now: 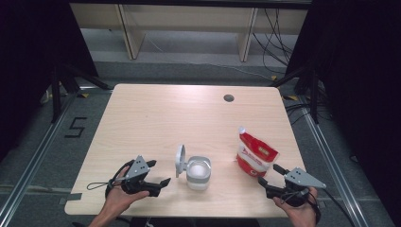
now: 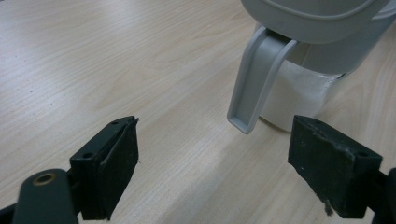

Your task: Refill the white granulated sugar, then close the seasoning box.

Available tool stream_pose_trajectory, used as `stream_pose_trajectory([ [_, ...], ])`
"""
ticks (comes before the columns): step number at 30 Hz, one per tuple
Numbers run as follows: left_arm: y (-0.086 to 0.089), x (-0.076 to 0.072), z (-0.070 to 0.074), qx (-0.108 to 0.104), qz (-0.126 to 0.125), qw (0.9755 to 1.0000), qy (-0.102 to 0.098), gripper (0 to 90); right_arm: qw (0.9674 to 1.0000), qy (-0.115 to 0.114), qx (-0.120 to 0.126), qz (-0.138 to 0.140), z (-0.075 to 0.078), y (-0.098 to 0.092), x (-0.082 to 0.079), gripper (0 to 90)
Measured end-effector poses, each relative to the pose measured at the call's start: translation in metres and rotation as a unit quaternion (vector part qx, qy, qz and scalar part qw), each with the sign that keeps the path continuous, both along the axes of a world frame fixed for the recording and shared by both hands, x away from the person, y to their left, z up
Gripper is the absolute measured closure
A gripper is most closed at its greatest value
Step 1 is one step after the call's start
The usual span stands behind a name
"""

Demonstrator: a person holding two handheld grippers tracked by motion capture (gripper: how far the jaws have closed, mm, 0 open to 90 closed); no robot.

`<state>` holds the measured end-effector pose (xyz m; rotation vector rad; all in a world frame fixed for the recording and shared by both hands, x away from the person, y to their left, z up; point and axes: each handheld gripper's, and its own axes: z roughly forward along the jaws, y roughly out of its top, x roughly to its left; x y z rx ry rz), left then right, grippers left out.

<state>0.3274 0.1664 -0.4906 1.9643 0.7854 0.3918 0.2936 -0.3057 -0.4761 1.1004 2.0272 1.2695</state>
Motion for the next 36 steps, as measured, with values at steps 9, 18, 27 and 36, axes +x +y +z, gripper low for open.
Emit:
stream_pose_trajectory([
  [9,-0.001,0.001,0.004,0.008,0.004,0.9999,-0.014,15.8,0.9996,0.026,-0.007,-0.002,-0.002,0.004,-0.006,25.7],
  [18,0.002,0.002,0.01,0.001,0.003,0.9998,-0.018,15.8,0.9994,0.023,-0.024,-0.003,-0.002,0.004,-0.005,25.8],
  [27,0.005,-0.002,0.024,-0.024,0.008,0.9996,-0.016,47.5,0.9994,0.027,-0.023,-0.008,-0.001,0.005,-0.006,26.3],
  [36,0.004,-0.006,0.031,-0.035,-0.003,0.9991,-0.024,89.4,0.9995,0.023,-0.023,0.0,-0.002,0.005,-0.007,25.3],
])
